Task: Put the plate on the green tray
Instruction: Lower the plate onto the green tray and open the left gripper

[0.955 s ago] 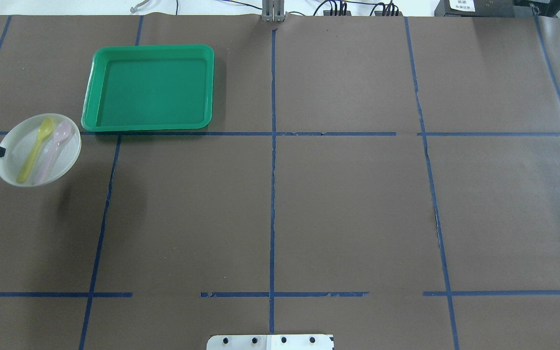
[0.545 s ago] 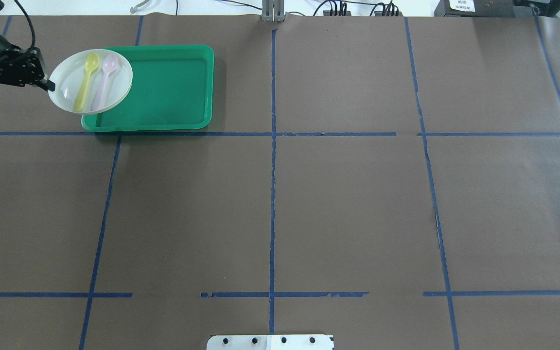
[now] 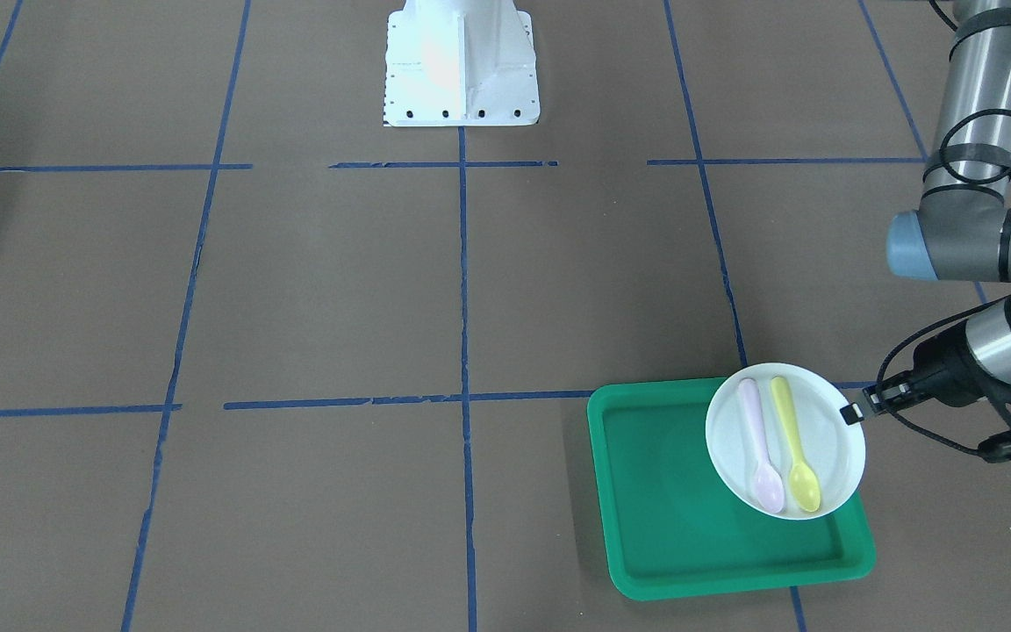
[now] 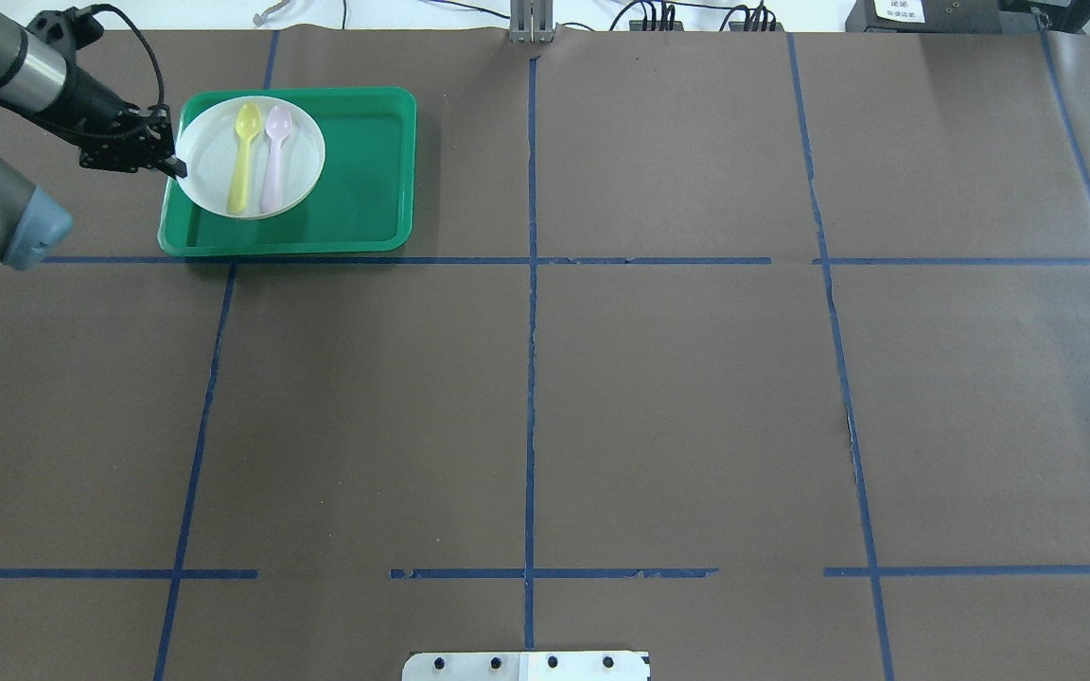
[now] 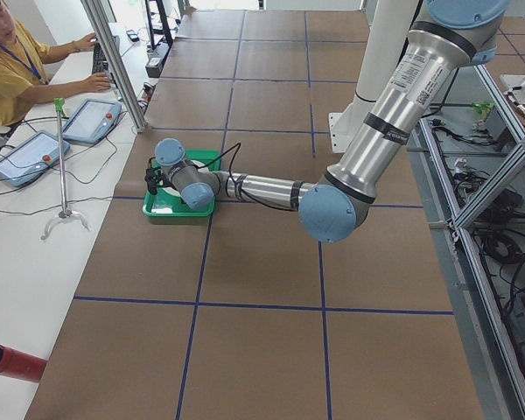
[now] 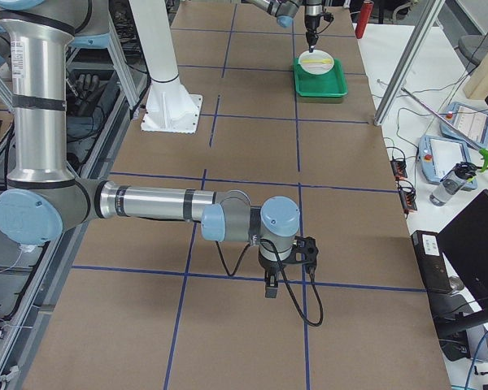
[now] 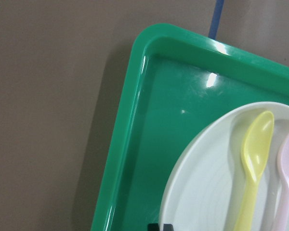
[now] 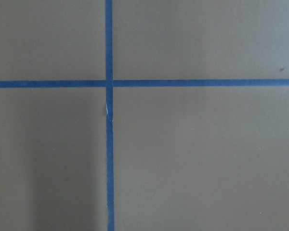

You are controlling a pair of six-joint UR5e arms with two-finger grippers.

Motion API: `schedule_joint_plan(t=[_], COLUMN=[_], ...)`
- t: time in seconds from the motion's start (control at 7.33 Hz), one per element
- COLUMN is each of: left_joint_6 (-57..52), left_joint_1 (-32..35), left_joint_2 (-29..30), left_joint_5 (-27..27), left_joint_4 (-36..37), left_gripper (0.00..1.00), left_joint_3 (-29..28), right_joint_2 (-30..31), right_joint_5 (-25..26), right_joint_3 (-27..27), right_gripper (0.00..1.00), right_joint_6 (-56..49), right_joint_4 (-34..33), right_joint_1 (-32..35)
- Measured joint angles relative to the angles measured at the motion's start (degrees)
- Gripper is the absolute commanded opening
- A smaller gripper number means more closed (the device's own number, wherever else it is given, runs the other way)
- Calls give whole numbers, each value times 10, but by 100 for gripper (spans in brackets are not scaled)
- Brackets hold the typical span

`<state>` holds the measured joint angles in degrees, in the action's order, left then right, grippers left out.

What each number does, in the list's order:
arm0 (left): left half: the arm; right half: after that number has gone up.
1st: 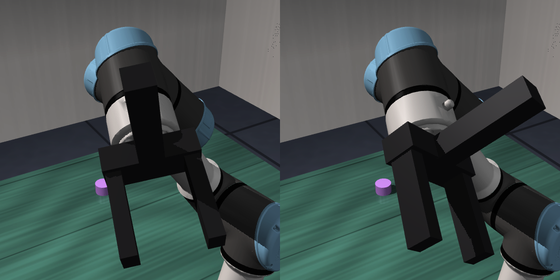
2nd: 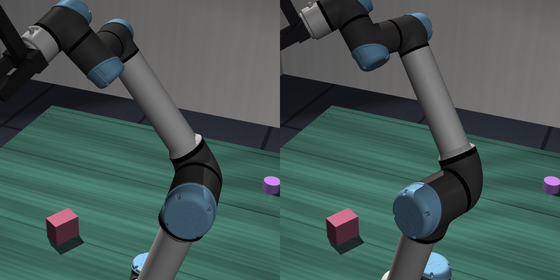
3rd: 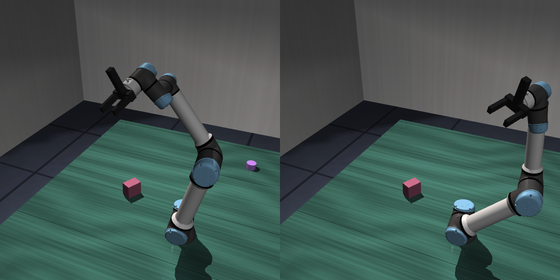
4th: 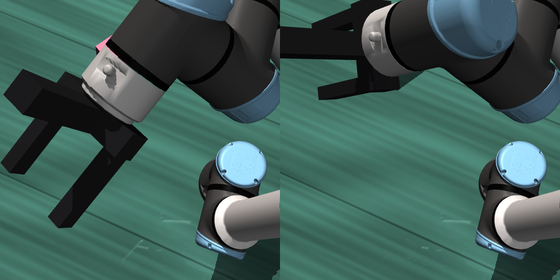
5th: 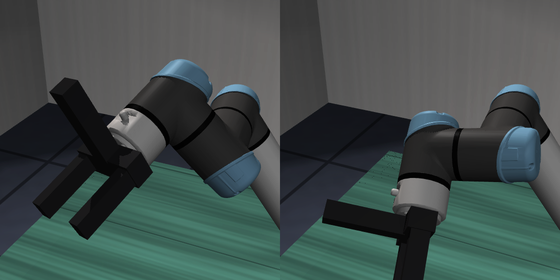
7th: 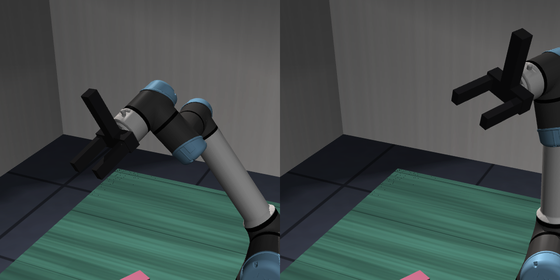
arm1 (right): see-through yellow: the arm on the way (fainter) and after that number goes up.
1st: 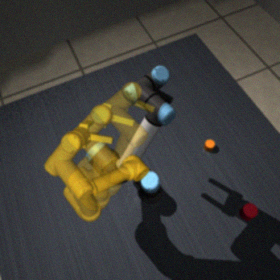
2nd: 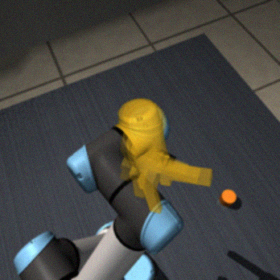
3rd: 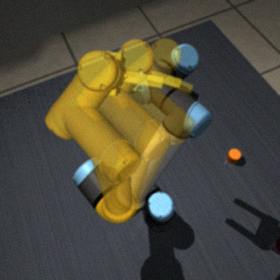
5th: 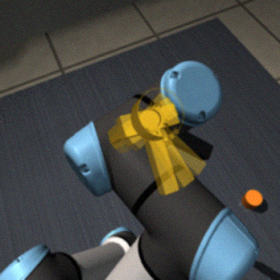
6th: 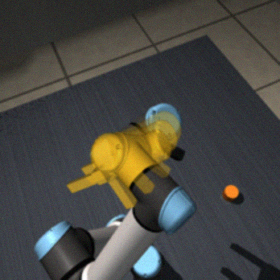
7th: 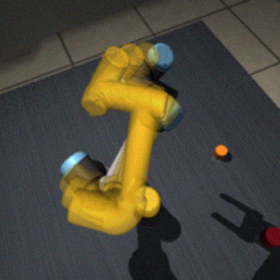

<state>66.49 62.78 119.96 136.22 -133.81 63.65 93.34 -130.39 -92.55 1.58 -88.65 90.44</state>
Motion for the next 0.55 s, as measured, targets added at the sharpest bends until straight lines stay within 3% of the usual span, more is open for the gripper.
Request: schedule_joint_plan(t=[0.55], left_joint_6=[34], left_joint_1=[-22], left_joint_2=[63], left_joint_5=[-23], left_joint_4=[-41], left_gripper=[0], left_joint_3=[-103], right_joint_2=[0], right_joint_5=[0], right_joint_3=[0], right_gripper=[100], right_joint_6=[0], right_joint_4=[0], right_joint_1=[0])
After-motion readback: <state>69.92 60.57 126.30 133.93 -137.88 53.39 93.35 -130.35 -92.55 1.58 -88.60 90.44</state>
